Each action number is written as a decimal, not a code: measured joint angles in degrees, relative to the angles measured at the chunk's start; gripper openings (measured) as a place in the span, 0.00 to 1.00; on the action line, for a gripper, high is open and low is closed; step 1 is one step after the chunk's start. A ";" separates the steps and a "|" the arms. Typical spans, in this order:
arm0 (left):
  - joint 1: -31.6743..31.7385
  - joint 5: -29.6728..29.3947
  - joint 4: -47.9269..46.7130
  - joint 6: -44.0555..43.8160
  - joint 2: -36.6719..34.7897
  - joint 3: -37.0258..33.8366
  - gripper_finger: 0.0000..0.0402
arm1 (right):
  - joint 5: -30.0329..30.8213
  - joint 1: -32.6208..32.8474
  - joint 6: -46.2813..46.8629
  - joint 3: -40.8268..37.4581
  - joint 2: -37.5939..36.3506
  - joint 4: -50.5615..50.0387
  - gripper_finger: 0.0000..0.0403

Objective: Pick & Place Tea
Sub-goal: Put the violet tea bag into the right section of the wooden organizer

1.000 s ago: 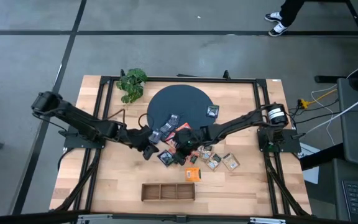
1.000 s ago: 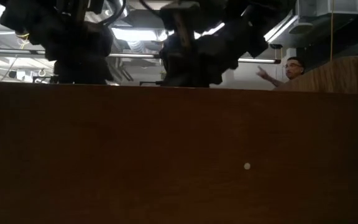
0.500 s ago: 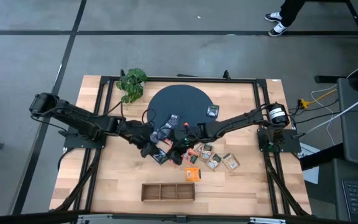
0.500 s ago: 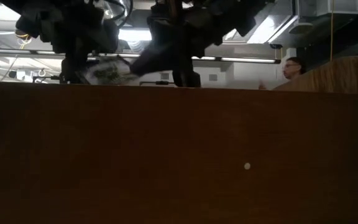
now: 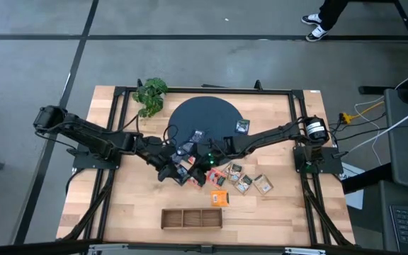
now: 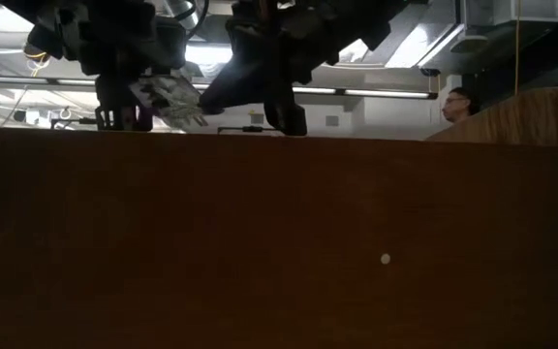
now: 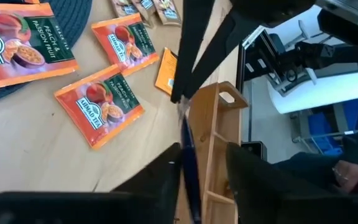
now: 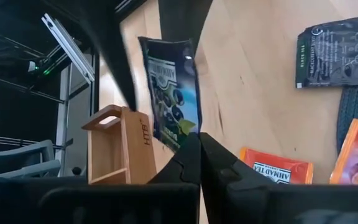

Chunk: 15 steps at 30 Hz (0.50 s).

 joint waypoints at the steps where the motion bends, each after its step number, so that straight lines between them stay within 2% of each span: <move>1: 0.00 -0.01 0.01 0.27 0.00 0.00 0.24 | 0.00 0.00 0.02 0.00 0.00 0.07 0.00; 6: 0.00 -0.19 -0.33 1.37 0.04 0.00 0.03 | -1.43 -0.01 2.74 0.00 0.00 0.26 0.04; 11: 0.00 -1.68 -1.42 2.10 0.04 0.00 0.02 | -5.11 -0.13 4.77 -0.02 -1.42 -2.31 0.13; 15: -0.19 -4.06 -1.43 4.80 -0.92 0.00 0.02 | -0.39 0.59 4.36 -0.05 -6.15 -9.58 0.19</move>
